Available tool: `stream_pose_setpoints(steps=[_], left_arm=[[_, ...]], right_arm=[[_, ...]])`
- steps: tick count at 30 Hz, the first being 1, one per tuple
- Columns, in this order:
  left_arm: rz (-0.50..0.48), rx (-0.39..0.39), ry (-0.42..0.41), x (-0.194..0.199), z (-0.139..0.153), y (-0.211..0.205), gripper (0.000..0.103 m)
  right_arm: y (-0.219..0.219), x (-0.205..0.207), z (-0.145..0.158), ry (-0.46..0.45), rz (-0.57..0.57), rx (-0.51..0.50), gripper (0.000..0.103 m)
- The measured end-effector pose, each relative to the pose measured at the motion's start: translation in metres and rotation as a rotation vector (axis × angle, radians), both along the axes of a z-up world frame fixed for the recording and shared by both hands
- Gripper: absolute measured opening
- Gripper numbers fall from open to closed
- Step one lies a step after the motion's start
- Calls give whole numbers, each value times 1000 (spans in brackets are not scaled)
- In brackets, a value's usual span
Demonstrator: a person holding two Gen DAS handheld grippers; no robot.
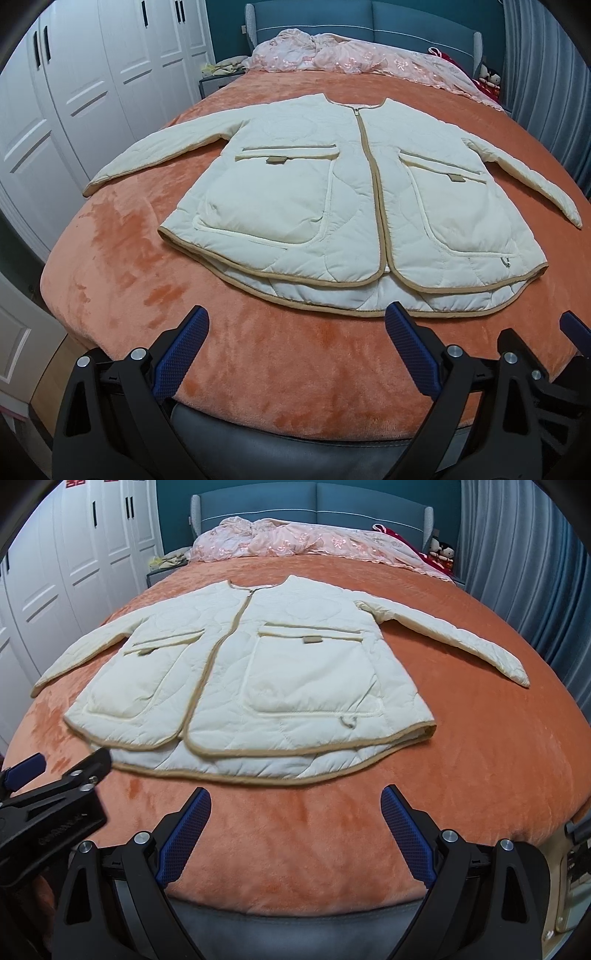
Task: Fold large clothes
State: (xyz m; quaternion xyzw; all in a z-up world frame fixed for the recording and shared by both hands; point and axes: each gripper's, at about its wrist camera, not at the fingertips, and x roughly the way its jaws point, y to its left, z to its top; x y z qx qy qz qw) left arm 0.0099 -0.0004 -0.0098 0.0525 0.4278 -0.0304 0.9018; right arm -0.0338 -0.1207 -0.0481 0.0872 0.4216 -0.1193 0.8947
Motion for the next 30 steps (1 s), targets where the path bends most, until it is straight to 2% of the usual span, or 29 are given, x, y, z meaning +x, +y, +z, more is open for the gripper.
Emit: stream_pose_setpoints(steps=[4,12,16,19,28,29,30], left_arm=[[25,-12,5,25,5,1,95],[88,-7,28,101,2,4,95],[98,3,30,136,-2,0,95],[115,7,31,157,-8,0,95],[195,43,60,206,-36,13,95],[202,41,62,209,-38,15,95],[208,40,64,212,-40,16,95]], right_arm=[[-58,20,1,-7,-96,47,91],[-237,72,6,-62,-384,166,91],[-321,94,-7,-69,-536,225,91],[-369,109,-23,-80,-604,265,91],[-446,134,-68,-132,-765,379,90],[-452,135,-72,-140,-786,391,87],[-458,136,-76,-149,-803,410,79]])
